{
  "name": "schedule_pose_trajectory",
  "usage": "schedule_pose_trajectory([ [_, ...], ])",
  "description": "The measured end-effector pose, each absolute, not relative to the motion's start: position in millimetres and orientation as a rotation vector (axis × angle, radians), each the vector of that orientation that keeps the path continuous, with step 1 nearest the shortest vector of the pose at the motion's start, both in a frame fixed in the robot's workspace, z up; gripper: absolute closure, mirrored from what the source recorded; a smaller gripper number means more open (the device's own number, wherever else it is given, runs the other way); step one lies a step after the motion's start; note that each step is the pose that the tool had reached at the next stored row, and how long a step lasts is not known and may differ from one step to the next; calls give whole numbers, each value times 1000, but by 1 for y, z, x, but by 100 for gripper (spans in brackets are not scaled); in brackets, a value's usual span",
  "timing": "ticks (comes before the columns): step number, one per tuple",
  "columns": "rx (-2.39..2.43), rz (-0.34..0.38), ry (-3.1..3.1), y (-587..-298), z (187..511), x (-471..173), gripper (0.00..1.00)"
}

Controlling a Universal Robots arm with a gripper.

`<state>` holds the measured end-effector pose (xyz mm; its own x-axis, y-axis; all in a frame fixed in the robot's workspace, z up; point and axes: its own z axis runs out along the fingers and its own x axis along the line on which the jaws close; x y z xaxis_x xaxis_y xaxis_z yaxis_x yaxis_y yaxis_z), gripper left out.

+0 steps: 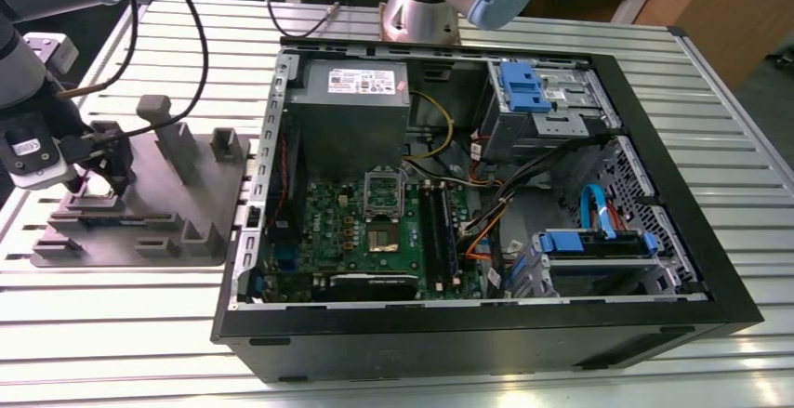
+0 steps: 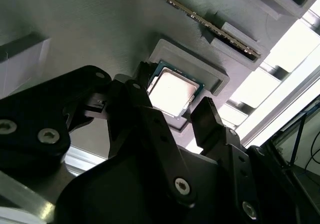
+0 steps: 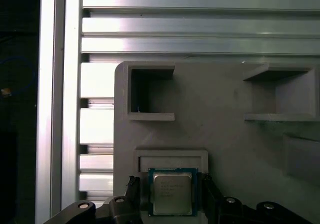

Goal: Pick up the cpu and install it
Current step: 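Pick up the cpu and move it towards the insertion slot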

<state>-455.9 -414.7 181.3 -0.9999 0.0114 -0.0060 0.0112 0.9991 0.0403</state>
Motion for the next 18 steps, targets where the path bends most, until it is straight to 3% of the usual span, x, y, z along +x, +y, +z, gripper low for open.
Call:
schedule_pose_trajectory([
  [4,18,63,3135,-415,181,-456,41],
  [5,18,63,3135,-415,181,-456,48],
  [18,18,63,3134,-415,181,-456,53],
])
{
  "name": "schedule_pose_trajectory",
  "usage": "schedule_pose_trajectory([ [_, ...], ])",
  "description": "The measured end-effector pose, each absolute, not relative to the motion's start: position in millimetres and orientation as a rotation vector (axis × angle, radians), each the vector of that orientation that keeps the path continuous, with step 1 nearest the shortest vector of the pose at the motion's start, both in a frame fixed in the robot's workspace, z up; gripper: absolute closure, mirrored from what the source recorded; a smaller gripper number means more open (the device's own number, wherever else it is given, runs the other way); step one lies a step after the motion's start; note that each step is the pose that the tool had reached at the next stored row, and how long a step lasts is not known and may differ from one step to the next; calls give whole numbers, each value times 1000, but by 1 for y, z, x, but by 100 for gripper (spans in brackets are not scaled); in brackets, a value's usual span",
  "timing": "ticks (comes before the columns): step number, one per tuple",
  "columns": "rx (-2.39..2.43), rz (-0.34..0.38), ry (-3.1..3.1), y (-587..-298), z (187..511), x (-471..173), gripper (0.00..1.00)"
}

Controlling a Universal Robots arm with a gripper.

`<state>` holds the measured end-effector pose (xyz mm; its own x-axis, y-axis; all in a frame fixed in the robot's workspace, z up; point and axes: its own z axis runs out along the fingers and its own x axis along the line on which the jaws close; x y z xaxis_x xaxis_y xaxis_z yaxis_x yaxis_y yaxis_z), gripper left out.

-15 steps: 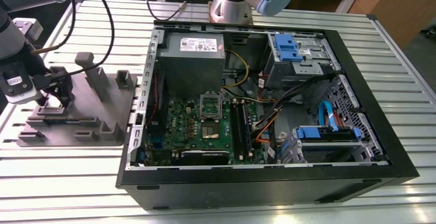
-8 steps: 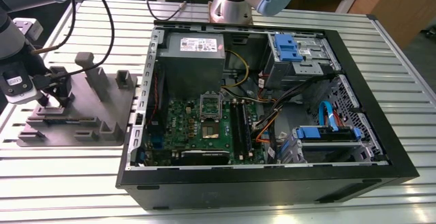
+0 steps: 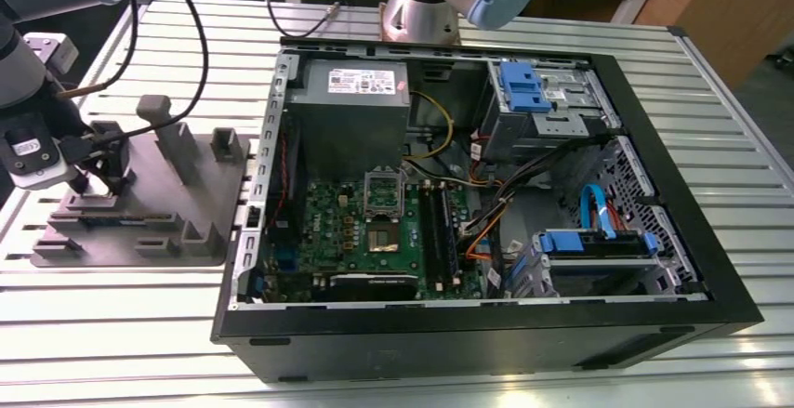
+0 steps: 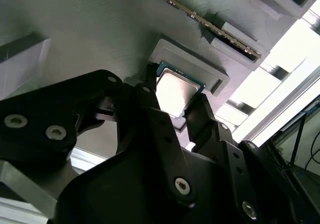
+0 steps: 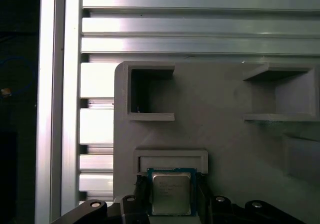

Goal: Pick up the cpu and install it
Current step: 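Pick up the cpu and move it towards the insertion slot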

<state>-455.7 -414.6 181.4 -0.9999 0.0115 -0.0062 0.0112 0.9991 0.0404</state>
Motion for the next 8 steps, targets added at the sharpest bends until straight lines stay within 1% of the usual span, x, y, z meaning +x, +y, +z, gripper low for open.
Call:
schedule_pose_trajectory([
  [8,18,63,3135,-415,188,-456,53],
])
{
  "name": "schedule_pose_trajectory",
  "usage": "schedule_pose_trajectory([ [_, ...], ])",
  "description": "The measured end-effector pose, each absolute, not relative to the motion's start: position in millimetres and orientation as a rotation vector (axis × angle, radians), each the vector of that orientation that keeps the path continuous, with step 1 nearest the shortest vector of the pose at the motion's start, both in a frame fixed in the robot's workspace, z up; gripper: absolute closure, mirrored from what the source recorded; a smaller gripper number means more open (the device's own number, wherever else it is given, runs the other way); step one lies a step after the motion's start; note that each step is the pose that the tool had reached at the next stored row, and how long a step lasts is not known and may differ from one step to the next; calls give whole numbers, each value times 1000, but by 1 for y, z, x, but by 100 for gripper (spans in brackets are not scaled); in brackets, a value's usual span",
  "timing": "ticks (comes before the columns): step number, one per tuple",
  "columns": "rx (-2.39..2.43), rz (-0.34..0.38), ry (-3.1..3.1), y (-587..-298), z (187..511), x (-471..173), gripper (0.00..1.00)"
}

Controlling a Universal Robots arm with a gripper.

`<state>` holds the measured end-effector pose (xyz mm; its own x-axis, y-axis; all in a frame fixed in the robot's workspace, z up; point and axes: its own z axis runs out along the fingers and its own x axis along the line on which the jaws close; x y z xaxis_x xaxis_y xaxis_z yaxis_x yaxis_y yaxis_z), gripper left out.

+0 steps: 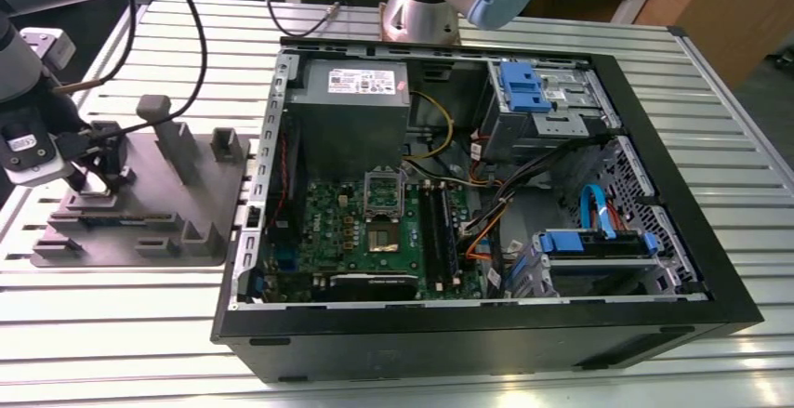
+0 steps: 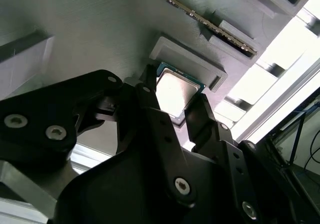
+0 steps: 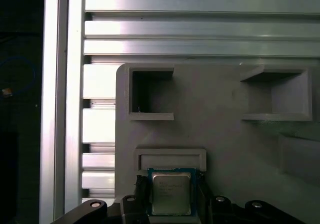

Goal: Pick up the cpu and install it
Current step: 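Pick up the cpu and move it towards the insertion slot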

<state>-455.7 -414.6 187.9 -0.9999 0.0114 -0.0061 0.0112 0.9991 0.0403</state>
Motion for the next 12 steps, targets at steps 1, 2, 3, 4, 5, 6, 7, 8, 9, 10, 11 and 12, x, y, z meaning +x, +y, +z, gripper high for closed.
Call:
schedule_pose_trajectory([
  [1,18,63,3135,-415,189,-456,53],
  [2,18,63,3135,-415,190,-456,53],
  [3,18,63,3135,-415,190,-456,53],
  [4,18,63,3134,-415,190,-456,53],
  [5,18,63,3134,-415,190,-456,53],
  [6,18,63,3134,-415,190,-456,53],
  [7,18,63,3135,-415,190,-456,53],
  [8,18,63,3135,-415,191,-456,53],
  [9,18,63,3135,-415,190,-456,53],
  [10,18,63,3135,-415,191,-456,53],
  [11,18,63,3135,-415,191,-456,53],
  [12,18,63,3135,-415,191,-456,53],
])
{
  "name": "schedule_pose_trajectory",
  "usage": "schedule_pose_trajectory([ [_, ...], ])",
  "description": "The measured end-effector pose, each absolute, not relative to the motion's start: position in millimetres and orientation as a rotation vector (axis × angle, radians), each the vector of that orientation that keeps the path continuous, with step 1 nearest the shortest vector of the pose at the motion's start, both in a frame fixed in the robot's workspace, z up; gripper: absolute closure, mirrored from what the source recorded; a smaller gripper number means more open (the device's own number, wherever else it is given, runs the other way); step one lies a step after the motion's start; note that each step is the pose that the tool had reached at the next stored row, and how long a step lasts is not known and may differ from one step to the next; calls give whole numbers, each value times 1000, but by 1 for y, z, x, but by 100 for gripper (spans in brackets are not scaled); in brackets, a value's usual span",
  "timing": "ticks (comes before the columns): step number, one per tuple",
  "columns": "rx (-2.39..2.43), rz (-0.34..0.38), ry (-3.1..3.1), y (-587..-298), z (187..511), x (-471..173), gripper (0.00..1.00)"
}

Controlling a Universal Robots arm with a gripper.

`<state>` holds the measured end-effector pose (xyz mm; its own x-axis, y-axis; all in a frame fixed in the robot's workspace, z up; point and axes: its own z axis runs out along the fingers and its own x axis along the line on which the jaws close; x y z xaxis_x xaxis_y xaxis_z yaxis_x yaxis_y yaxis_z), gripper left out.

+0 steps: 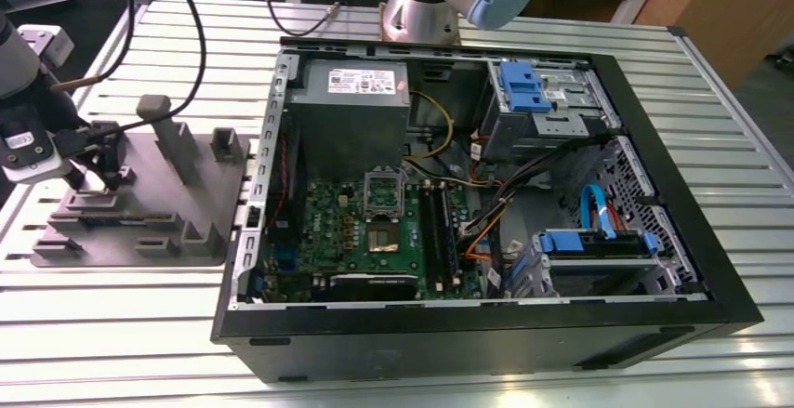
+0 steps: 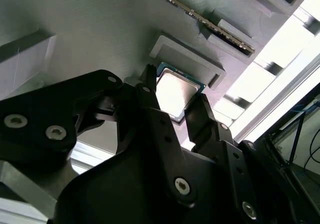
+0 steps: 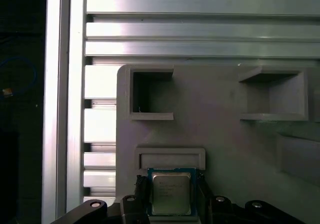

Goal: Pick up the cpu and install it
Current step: 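Pick up the cpu and move it towards the insertion slot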

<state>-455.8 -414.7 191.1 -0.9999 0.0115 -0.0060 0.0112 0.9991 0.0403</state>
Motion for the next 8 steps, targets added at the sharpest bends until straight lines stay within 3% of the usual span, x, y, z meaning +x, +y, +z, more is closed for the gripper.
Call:
schedule_pose_trajectory([
  [8,18,63,3135,-415,192,-456,53],
])
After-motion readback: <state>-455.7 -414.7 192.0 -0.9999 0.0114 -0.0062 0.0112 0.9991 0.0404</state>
